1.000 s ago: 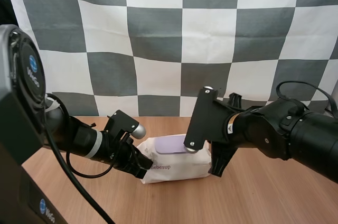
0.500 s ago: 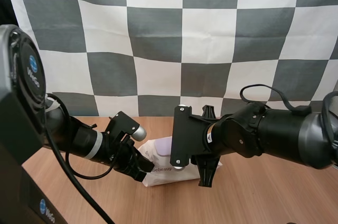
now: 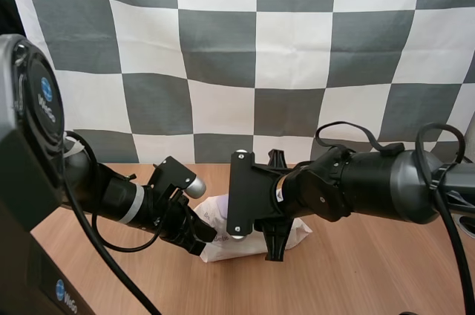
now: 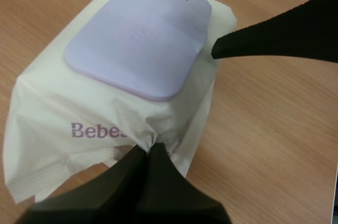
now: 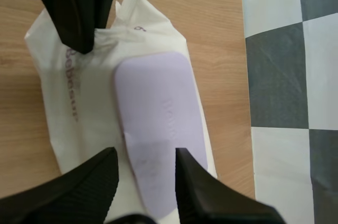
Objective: Open the wet wipes lid
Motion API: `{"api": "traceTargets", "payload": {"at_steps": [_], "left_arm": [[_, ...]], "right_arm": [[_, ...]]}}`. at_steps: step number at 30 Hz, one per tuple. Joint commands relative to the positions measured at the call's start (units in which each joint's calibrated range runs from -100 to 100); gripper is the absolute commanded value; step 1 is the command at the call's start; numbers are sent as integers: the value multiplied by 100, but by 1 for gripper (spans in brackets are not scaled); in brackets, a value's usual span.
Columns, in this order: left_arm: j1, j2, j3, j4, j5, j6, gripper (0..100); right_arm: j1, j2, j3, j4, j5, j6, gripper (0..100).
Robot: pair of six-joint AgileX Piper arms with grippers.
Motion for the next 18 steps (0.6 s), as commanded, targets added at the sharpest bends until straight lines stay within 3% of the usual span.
{"api": "traceTargets", "payload": {"at_steps": [1,6,18], "left_arm": [[-1,6,-3,1,9,-4,0],[-1,6,-3,1,9,-4,0],[-1,6,-3,-10,9,-4,0]], "right_arm": [[0,2,0,-3,-117,-4,58],[0,2,0,-3,-117,-4,53],[0,2,0,-3,281,-4,53]]}}
